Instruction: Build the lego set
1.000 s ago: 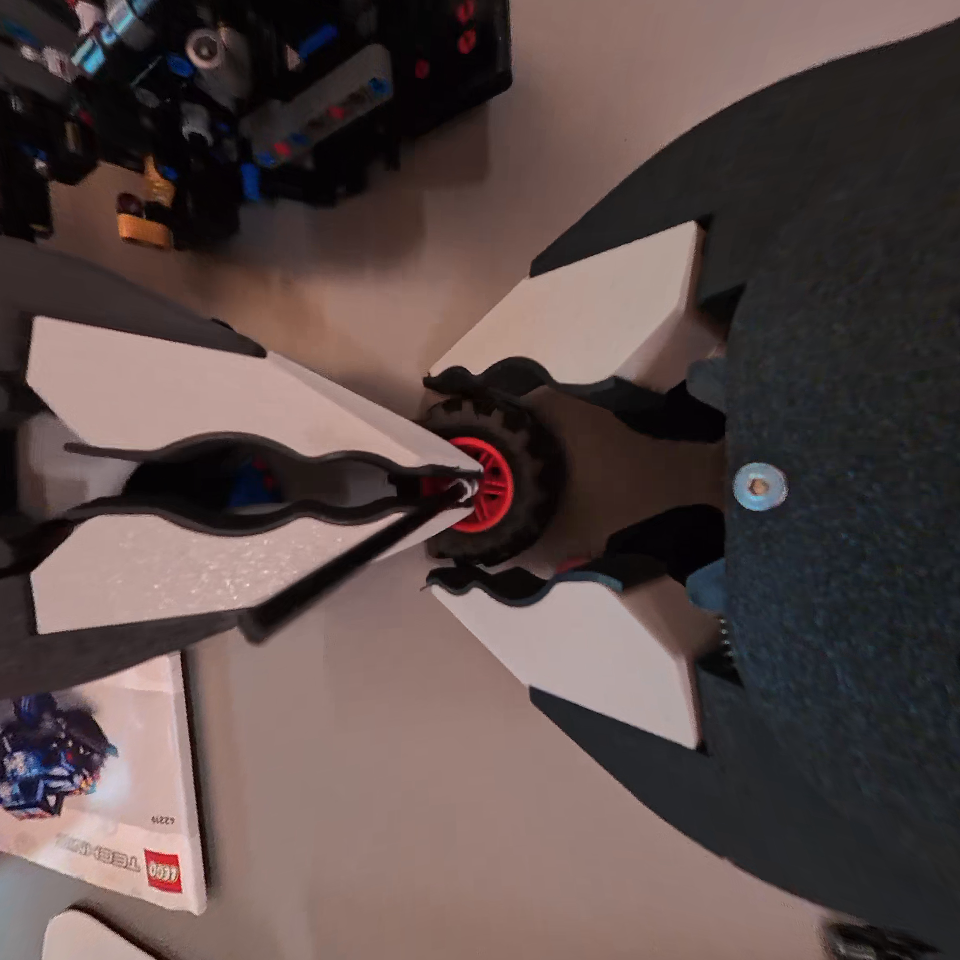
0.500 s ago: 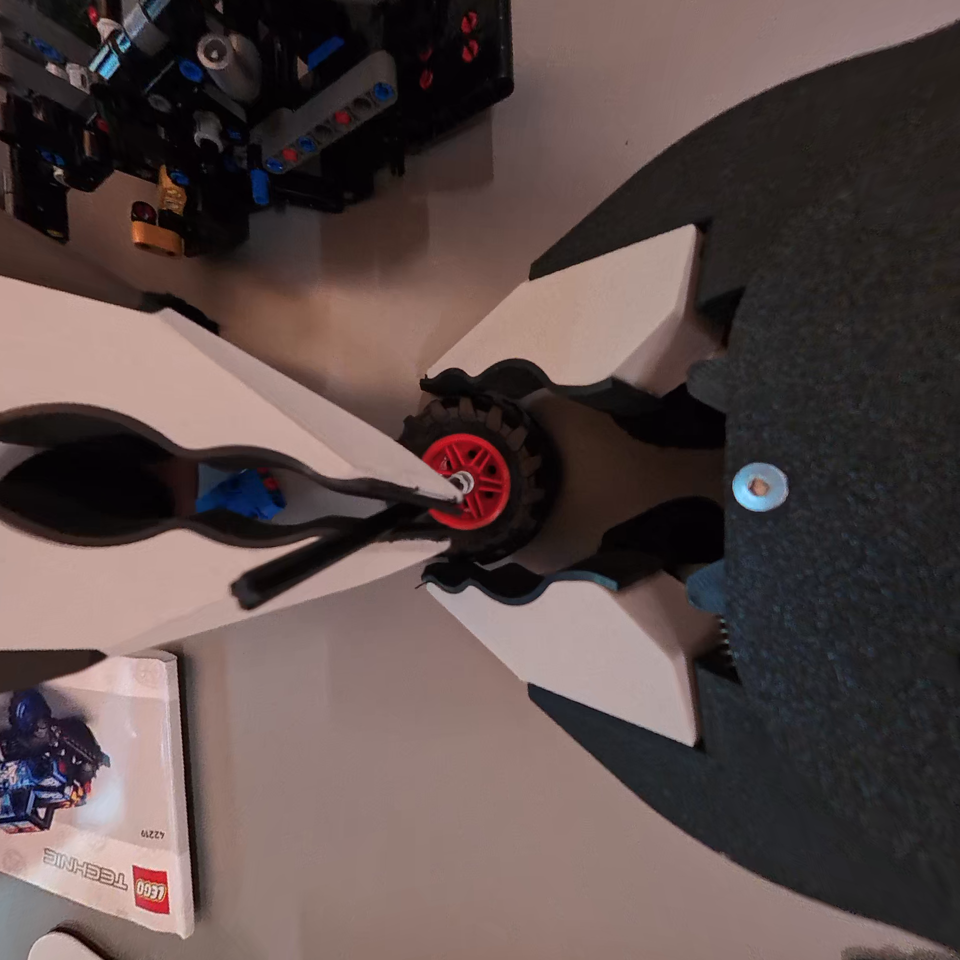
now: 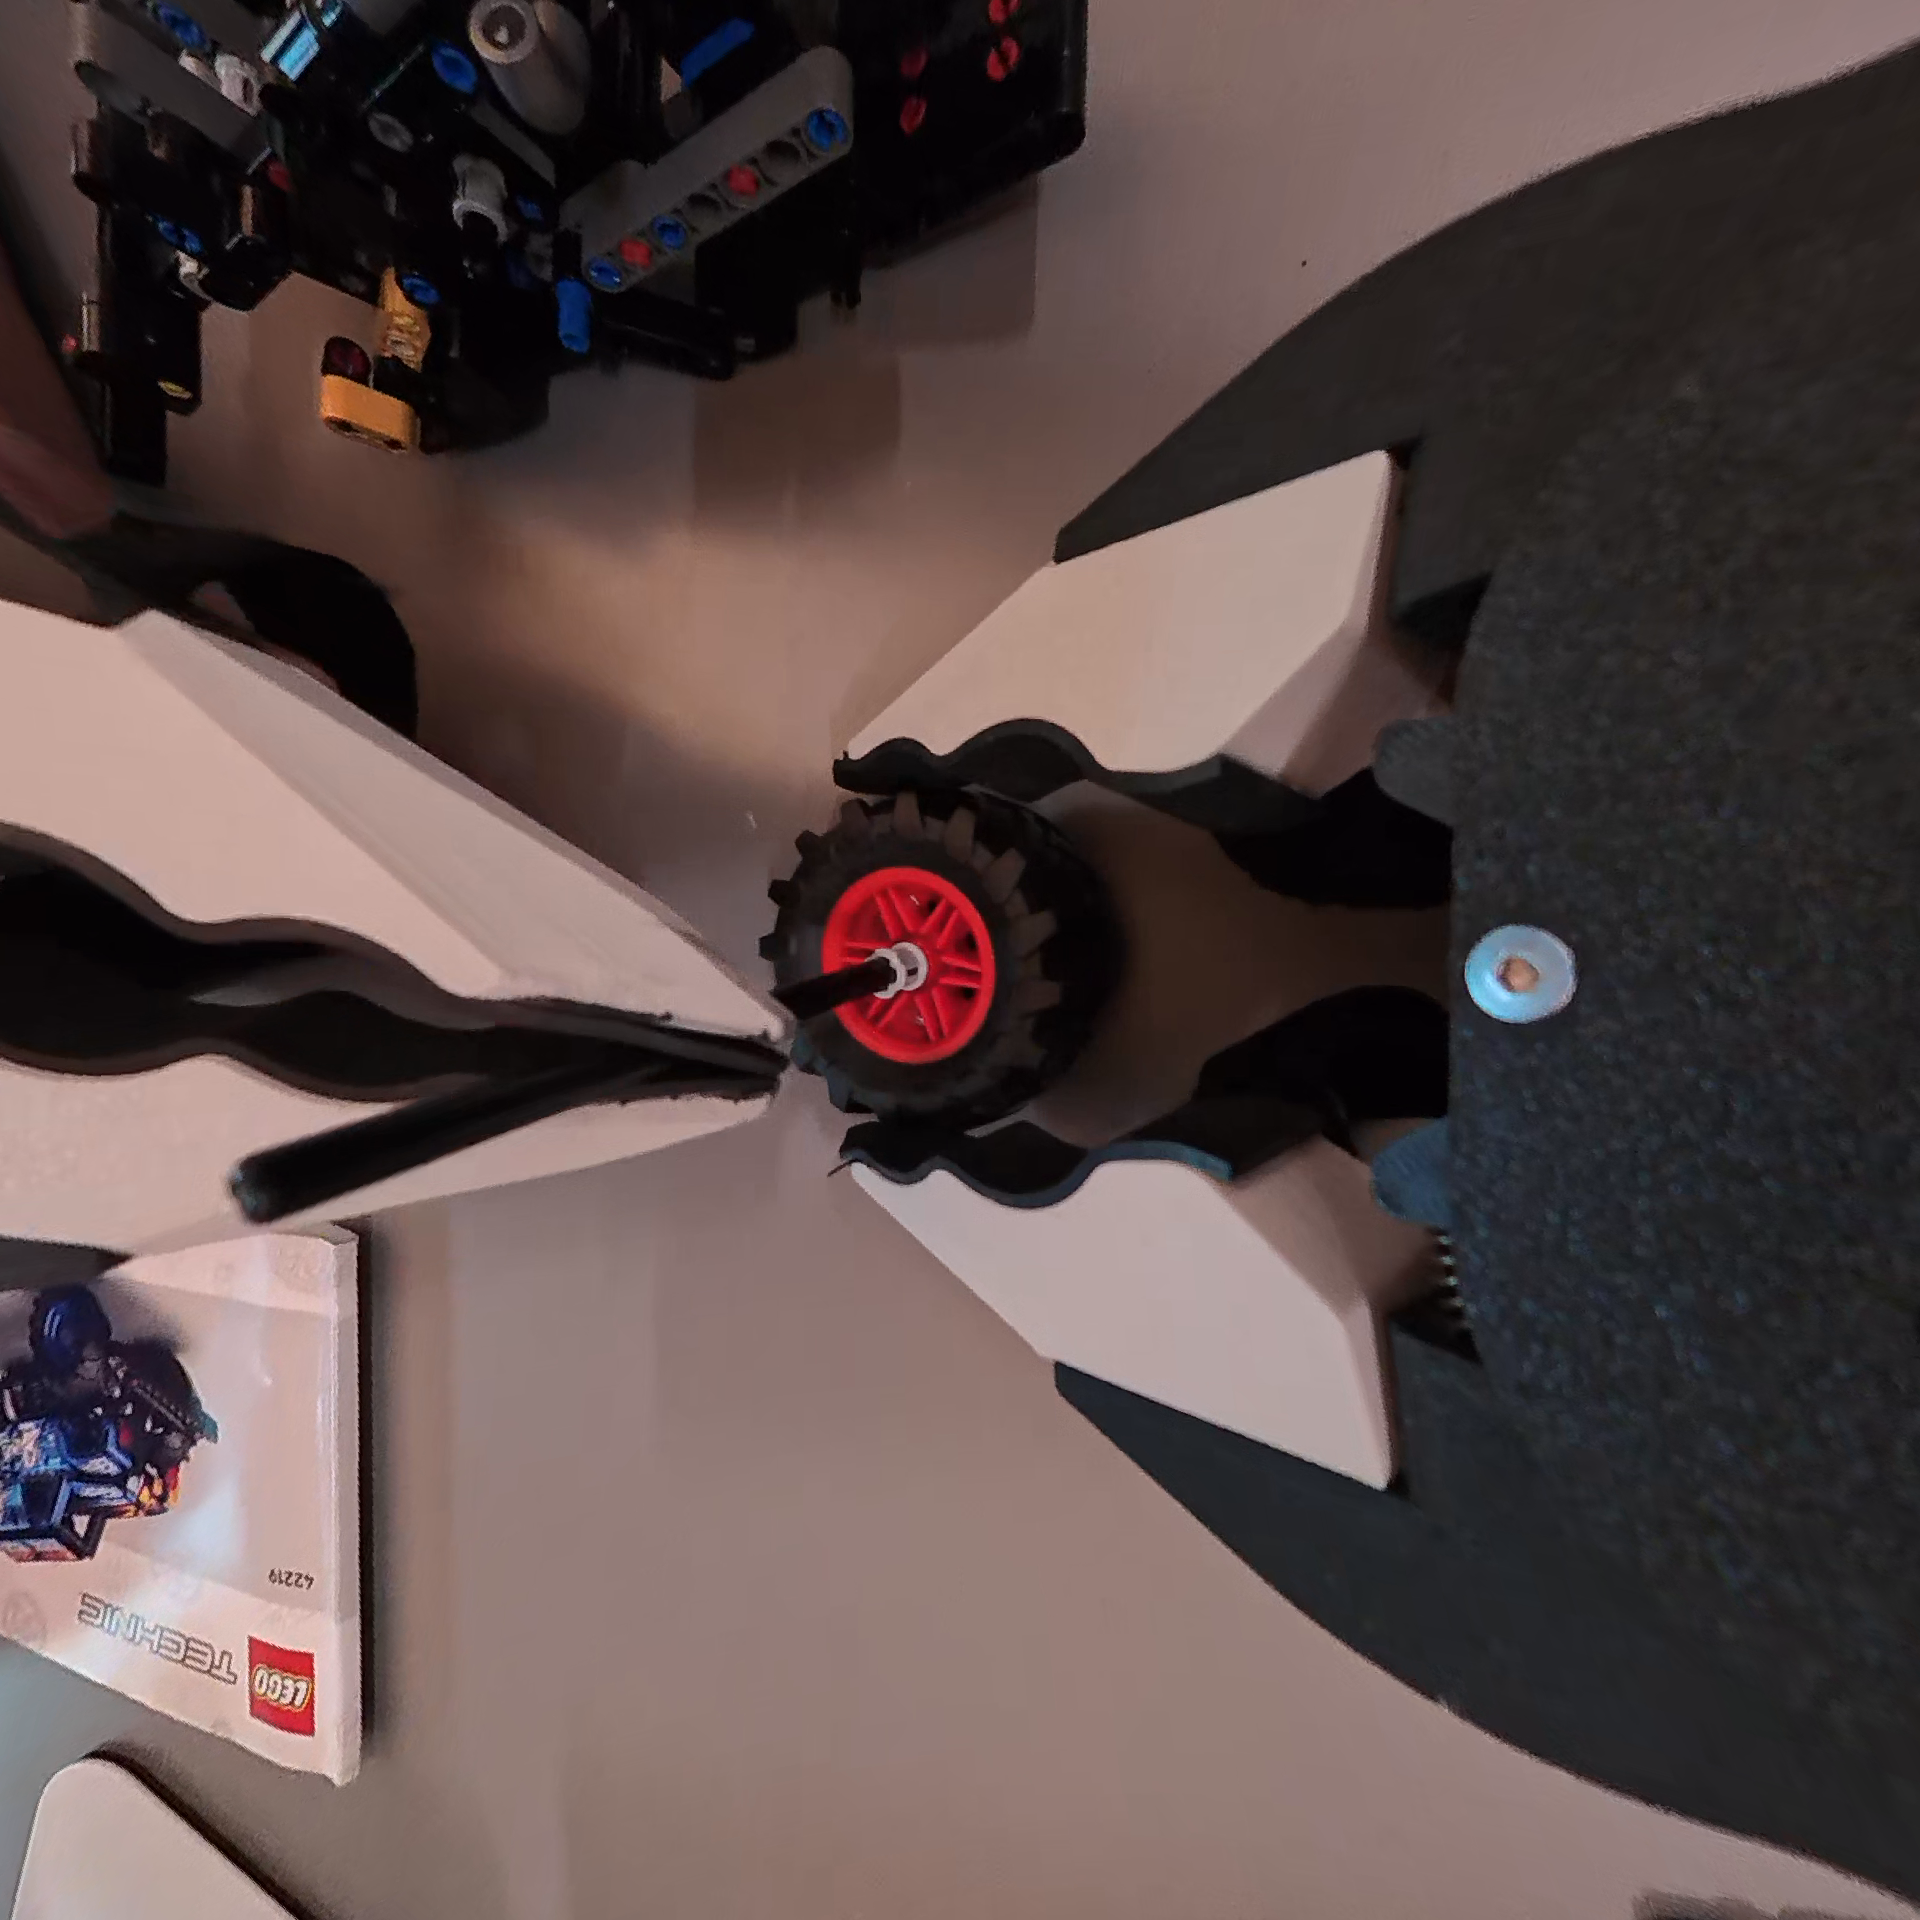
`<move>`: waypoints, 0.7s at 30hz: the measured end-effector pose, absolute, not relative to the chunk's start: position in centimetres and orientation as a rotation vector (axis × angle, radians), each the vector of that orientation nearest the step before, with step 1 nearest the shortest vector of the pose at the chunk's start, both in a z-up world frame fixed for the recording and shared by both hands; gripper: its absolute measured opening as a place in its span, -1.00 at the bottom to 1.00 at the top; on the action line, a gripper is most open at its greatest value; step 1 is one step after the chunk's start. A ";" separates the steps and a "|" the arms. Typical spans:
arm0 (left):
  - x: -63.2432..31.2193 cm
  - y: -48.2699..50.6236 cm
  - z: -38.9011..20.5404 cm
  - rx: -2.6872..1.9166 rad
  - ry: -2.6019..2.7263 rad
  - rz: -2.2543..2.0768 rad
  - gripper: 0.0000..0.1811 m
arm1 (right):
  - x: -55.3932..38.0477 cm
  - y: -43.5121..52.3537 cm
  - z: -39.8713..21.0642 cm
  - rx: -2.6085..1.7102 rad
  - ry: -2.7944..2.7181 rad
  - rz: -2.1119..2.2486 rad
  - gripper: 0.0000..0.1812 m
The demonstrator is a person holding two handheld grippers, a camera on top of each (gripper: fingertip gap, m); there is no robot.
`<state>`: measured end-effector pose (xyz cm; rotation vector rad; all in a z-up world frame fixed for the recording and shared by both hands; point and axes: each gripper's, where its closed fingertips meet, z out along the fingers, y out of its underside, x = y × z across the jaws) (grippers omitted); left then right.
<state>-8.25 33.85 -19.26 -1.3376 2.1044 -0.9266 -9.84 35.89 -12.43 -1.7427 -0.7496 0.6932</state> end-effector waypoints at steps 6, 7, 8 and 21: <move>-8.3 33.7 -19.2 -1.346 2.105 -0.939 -0.30 | -9.6 35.8 -11.6 -1.695 -0.711 0.730 -0.97; -8.3 33.7 -19.2 -1.350 2.106 -0.945 -0.31 | -9.6 35.8 -11.4 -1.686 -0.710 0.726 -0.97; -8.3 33.7 -19.3 -1.355 2.114 -0.945 -0.31 | -9.6 35.8 -11.5 -1.691 -0.714 0.731 -0.97; -8.4 33.7 -19.8 -1.371 2.141 -0.924 -0.30 | -11.0 36.2 -11.4 -1.757 -0.841 0.565 -0.95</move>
